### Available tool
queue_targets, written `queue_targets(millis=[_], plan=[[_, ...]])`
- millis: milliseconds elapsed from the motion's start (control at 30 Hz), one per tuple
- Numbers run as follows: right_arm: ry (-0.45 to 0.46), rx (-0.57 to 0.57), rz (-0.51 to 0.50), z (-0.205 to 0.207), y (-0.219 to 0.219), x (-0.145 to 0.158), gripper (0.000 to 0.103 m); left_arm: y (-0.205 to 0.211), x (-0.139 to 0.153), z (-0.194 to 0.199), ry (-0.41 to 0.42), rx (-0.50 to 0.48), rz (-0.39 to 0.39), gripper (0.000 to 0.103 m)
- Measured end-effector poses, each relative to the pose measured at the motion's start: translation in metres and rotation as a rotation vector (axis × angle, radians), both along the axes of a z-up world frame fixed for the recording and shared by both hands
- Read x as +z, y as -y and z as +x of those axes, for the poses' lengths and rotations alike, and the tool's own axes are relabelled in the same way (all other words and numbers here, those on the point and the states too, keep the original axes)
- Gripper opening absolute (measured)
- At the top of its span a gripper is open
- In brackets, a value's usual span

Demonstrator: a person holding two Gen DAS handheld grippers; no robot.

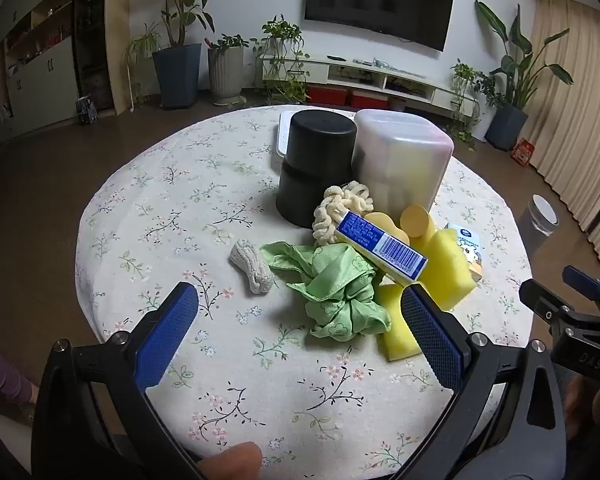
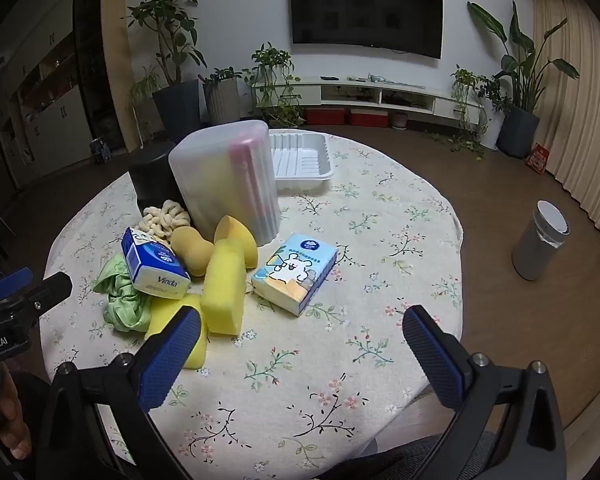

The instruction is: Organize soft objects

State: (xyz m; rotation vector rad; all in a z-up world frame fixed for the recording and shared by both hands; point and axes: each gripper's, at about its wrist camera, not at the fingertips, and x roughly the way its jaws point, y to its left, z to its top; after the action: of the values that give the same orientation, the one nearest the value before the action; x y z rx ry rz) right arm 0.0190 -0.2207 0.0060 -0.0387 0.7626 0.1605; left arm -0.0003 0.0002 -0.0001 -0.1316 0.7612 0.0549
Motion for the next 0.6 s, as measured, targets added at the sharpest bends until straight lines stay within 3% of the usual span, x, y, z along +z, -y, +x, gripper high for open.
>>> queue_targets(millis=[600], plan=[[-0.002,0.000,0.000,0.0002,0.0008,-0.0012,0.103,0.0008,-0.0047,0.0006,-0.005,-0.002,0.007,0.103]])
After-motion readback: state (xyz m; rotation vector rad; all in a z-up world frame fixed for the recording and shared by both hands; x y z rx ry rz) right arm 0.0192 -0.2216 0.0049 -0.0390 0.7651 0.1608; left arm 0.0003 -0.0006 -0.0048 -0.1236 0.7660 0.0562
